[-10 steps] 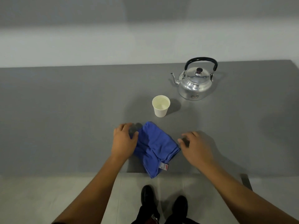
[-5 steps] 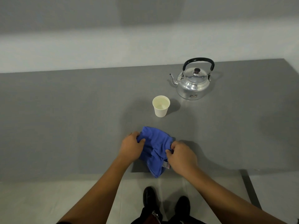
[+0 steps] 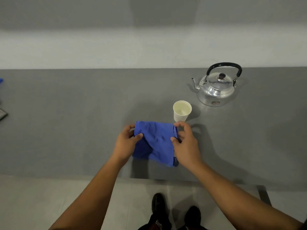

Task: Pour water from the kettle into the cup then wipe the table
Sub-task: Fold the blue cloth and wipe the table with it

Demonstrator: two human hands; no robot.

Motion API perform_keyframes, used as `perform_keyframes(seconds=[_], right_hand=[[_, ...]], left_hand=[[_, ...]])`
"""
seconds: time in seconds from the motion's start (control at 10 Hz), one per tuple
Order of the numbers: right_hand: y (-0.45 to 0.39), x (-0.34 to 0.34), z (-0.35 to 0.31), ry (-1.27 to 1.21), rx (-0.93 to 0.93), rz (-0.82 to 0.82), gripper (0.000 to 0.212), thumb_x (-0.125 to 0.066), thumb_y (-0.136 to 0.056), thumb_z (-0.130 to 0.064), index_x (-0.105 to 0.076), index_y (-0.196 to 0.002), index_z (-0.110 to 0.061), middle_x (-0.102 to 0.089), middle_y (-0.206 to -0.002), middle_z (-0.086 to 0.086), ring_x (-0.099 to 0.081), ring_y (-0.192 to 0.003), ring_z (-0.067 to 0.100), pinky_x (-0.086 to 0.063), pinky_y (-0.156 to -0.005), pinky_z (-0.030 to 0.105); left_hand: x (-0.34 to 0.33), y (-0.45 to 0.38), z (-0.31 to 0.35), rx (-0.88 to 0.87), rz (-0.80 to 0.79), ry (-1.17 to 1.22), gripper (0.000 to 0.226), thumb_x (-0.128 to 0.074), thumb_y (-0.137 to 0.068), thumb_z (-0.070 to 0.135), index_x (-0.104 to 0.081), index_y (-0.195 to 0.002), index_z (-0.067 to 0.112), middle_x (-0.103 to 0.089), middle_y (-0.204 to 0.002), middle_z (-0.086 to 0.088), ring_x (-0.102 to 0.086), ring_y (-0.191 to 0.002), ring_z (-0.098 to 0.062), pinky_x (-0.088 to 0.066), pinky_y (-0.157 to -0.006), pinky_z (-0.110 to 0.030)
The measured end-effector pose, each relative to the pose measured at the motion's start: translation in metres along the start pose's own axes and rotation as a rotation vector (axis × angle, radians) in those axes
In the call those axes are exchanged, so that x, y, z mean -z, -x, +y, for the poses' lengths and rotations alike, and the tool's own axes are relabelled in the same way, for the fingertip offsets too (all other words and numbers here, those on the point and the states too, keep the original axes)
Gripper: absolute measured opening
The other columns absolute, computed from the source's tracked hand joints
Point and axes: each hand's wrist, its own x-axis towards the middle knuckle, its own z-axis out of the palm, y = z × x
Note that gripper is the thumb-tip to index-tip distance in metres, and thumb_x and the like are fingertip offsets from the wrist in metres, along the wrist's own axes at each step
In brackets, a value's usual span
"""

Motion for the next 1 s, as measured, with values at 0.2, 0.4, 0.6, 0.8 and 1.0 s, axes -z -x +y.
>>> perform_keyframes(seconds=[0.2, 0.4, 0.6, 0.8, 1.0], right_hand=[[-0.038, -0.034, -0.03, 0.04, 0.069, -0.199, 0.045, -0.071, -0.084, -0.006, -0.07, -0.118, -0.036, -0.068, -0.112, -0.017, -0.064, -0.088, -0.002, -0.048, -0.078, 0.011], [-0.069, -0.068, -0.046, 0.145, 0.062, -0.336, 0.073, -0.067, -0.081, 0.001, -0.053, -0.145, -0.032, -0.053, -0.136, -0.014, -0.057, -0.107, 0.011, -0.048, -0.089, 0.024], [-0.09, -0.094, -0.043, 0.272, -0.018, -0.467, 0.082, -0.065, -0.081, 0.002, -0.04, -0.154, -0.024, -0.035, -0.155, -0.005, -0.052, -0.122, 0.017, -0.043, -0.072, 0.011], [-0.097, -0.104, -0.039, 0.516, -0.039, -0.521, 0.085, -0.065, -0.081, -0.006, -0.031, -0.157, -0.02, -0.025, -0.152, 0.001, -0.058, -0.102, 0.021, -0.053, -0.073, 0.026], [-0.09, -0.094, -0.036, 0.672, 0.036, -0.46, 0.079, -0.073, -0.079, -0.032, -0.038, -0.15, -0.033, -0.03, -0.135, 0.004, -0.055, -0.112, 0.027, -0.054, -0.091, 0.038]], left_hand=[[0.055, -0.027, 0.013, -0.025, -0.106, 0.066, 0.08, -0.052, -0.093, -0.023, -0.049, -0.147, 0.036, -0.067, -0.132, -0.01, -0.07, -0.11, -0.03, -0.058, -0.082, -0.043], [0.105, -0.062, 0.017, -0.023, -0.039, -0.229, 0.077, -0.058, -0.089, -0.014, -0.065, -0.134, 0.048, -0.068, -0.136, 0.013, -0.07, -0.116, -0.027, -0.057, -0.101, -0.054], [0.131, -0.085, 0.018, 0.07, -0.104, -0.62, 0.09, -0.071, -0.079, -0.004, -0.049, -0.146, 0.051, -0.067, -0.071, 0.012, -0.05, -0.05, -0.011, -0.051, -0.06, -0.027], [0.128, -0.095, 0.018, 0.005, -0.196, -0.974, 0.097, -0.077, -0.078, 0.0, -0.034, -0.161, 0.026, -0.039, -0.154, -0.003, -0.057, -0.117, -0.026, -0.046, -0.09, -0.028], [0.121, -0.09, 0.013, 0.011, -0.146, -1.122, 0.089, -0.072, -0.08, 0.013, -0.034, -0.159, 0.028, -0.029, -0.135, -0.006, -0.059, -0.107, -0.031, -0.054, -0.096, -0.04]])
